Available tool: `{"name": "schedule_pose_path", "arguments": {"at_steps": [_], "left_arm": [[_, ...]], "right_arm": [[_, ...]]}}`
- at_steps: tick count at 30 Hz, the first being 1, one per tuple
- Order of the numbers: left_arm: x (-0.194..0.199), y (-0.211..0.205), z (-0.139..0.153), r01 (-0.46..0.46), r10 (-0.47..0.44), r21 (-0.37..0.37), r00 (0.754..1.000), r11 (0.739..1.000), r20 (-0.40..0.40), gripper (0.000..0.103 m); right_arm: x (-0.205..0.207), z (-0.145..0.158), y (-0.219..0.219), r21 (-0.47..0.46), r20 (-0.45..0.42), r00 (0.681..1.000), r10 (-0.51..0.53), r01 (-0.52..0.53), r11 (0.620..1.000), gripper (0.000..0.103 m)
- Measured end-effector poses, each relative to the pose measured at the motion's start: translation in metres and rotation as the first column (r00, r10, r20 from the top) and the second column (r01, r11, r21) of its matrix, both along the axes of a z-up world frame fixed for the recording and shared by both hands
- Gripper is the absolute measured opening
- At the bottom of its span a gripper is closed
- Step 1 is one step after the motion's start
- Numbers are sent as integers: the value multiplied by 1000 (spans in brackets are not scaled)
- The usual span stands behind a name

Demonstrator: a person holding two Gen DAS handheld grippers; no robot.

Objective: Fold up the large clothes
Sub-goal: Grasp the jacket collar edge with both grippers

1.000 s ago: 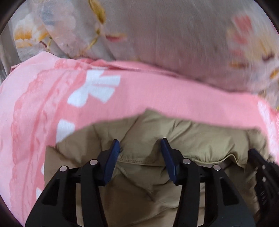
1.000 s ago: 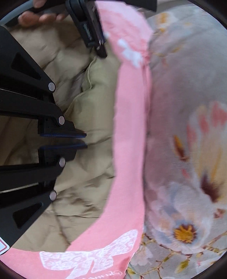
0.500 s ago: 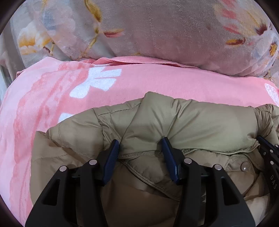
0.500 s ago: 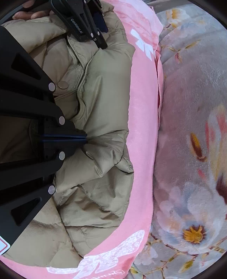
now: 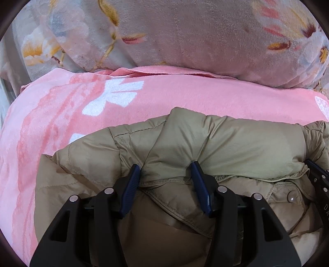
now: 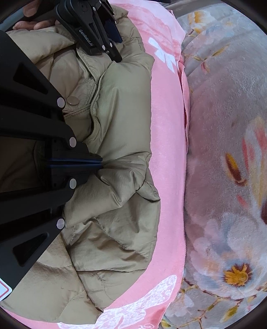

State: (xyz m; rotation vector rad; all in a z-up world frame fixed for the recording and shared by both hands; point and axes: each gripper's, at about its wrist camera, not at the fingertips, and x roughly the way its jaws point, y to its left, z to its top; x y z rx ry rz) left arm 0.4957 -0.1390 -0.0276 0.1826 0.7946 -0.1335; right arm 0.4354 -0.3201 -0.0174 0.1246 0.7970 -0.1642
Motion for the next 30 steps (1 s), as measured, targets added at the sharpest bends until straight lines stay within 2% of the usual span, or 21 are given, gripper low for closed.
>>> {"name": "schedule_pose_path", "arguments": {"at_steps": [26, 30], "left_arm": [[2, 0, -1, 3, -3, 0, 1000, 1000, 8, 52], [5, 0, -1, -7, 7, 7, 1000, 1000, 8, 54]], "right_arm": [[0, 0, -1, 11, 4, 1000, -5, 5, 1000, 0], [1, 0, 0, 3, -1, 1000, -8, 8, 1000, 0]]}}
